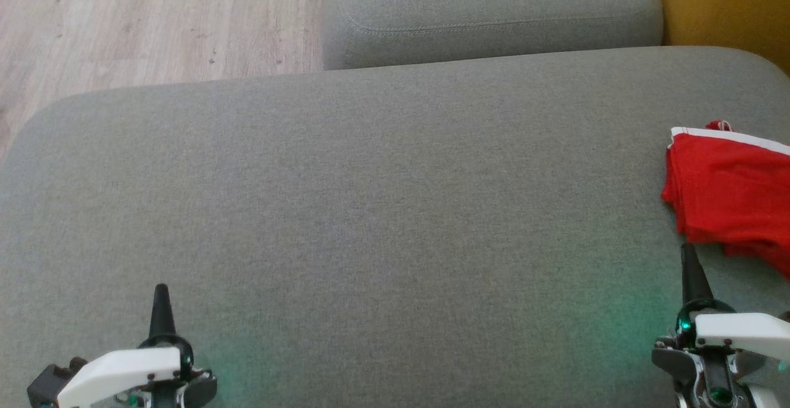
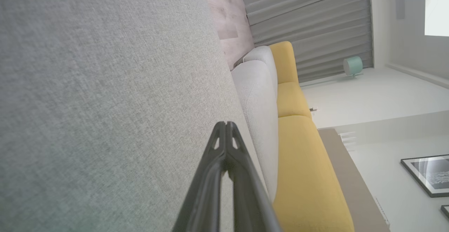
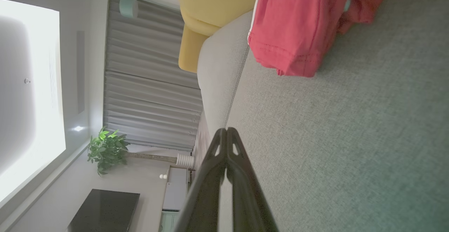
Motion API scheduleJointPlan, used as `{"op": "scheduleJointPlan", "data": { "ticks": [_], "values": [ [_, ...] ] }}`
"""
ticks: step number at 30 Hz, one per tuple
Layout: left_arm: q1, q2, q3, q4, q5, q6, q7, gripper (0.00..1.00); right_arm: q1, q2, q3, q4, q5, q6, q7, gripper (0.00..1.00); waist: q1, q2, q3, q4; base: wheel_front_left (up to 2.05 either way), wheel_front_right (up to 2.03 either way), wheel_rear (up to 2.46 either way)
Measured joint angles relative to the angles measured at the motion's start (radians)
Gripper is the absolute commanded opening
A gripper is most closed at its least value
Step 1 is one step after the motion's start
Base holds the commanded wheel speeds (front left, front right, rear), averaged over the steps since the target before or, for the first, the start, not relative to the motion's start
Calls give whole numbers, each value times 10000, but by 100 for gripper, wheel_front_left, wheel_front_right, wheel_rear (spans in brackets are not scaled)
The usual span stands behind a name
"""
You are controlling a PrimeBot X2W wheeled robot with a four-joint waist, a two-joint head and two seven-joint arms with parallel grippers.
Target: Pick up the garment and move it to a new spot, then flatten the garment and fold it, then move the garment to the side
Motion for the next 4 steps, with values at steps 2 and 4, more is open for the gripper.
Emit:
{"op": "scheduleJointPlan", "data": {
  "ticks": [2,4],
  "values": [
    [-2,-2,17,-19,-215,-19,46,0,-30,0,-10,-13,261,0,40,0,0,0,-1,-9,0,0,0],
    [-2,-2,33,-27,-326,-21,81,0,-58,0,-15,-19,391,0,84,0,0,0,-2,-13,0,0,0]
  ]
}}
